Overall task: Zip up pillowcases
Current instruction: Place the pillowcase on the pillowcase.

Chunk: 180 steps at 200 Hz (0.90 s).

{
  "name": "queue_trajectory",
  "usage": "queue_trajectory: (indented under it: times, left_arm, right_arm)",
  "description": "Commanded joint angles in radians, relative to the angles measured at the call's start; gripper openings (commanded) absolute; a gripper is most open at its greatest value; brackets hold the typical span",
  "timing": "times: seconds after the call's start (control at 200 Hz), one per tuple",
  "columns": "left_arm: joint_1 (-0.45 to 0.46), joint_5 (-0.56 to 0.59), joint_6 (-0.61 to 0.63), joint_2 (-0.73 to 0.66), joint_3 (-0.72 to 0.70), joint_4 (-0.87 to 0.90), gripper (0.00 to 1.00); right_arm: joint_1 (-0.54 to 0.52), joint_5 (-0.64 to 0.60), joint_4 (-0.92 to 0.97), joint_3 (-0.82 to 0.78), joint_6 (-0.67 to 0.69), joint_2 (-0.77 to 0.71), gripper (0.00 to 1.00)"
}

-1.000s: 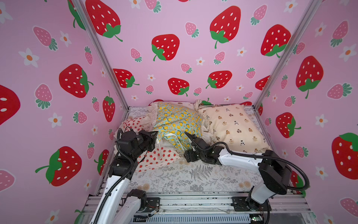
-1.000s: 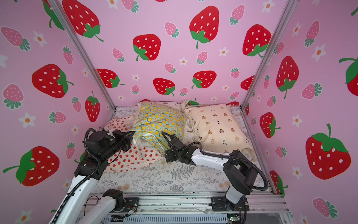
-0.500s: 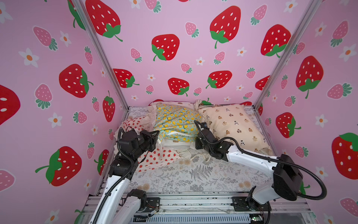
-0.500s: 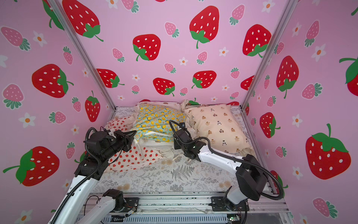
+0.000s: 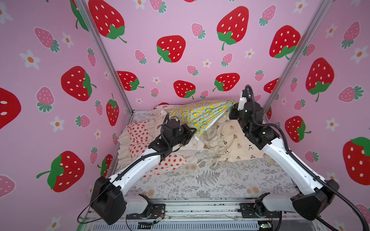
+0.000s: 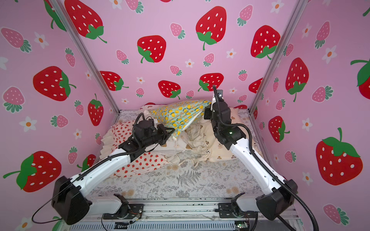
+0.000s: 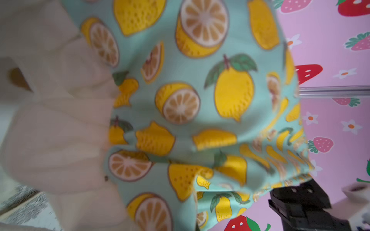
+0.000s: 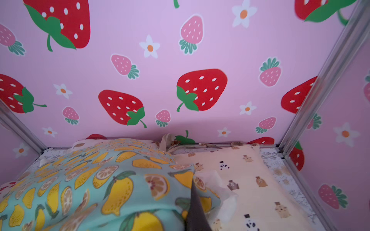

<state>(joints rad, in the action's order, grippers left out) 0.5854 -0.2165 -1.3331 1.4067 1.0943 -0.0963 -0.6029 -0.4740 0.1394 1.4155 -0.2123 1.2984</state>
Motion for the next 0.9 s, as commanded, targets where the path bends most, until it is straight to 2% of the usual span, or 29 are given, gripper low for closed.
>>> queue_trajectory:
  times: [0.0,0.095,0.15,0.235,0.32,0.345,0.405,0.47,0.53,0.56,0.565,0.6,0.71,0.785,0.895]
  left_arm:
    - [0.069,0.036,0.056,0.182,0.115,-0.136,0.00]
    - [0.130,-0.009,0.089,0.372,0.295,-0.116,0.00]
    - [0.150,-0.034,0.087,0.463,0.368,-0.108,0.00]
    - [0.165,-0.054,0.062,0.542,0.385,-0.128,0.00]
    - [0.166,-0.034,0.089,0.540,0.374,-0.082,0.01]
    - [0.165,-0.026,0.113,0.532,0.378,-0.051,0.04]
    - [0.165,-0.027,0.178,0.515,0.409,0.050,0.28]
    - [0.162,-0.052,0.232,0.487,0.423,0.117,0.46]
    - [0.162,-0.033,0.267,0.429,0.384,0.153,0.60]
    - [0.164,-0.016,0.280,0.394,0.356,0.163,0.68]
    - [0.164,-0.013,0.281,0.388,0.350,0.164,0.69]
    - [0.162,0.003,0.296,0.343,0.309,0.170,0.76]
    - [0.154,0.058,0.398,0.206,0.229,0.282,0.89]
    - [0.138,0.074,0.462,0.114,0.184,0.378,0.93]
    - [0.108,0.162,0.542,-0.037,0.097,0.468,0.98]
  right_arm:
    - [0.050,-0.096,-0.014,-0.022,0.104,-0.099,0.03]
    - [0.100,-0.190,0.067,-0.070,0.094,-0.128,0.07]
    - [0.159,-0.156,0.127,-0.112,0.016,-0.145,0.08]
    - [0.213,-0.106,0.159,-0.204,-0.051,-0.167,0.16]
    - [0.241,-0.089,0.195,-0.270,-0.104,-0.167,0.20]
    - [0.247,-0.078,0.203,-0.283,-0.116,-0.163,0.22]
    - [0.254,-0.045,0.231,-0.297,-0.144,-0.149,0.29]
    - [0.255,-0.006,0.281,-0.293,-0.166,-0.138,0.39]
    - [0.255,0.024,0.325,-0.288,-0.192,-0.141,0.49]
    - [0.255,0.039,0.342,-0.288,-0.200,-0.147,0.51]
    - [0.255,0.041,0.343,-0.288,-0.201,-0.148,0.55]
    - [0.255,0.061,0.362,-0.287,-0.212,-0.158,0.61]
    - [0.252,0.159,0.438,-0.281,-0.225,-0.189,0.76]
    - [0.245,0.209,0.515,-0.269,-0.227,-0.202,0.84]
    - [0.217,0.249,0.605,-0.260,-0.222,-0.224,0.92]
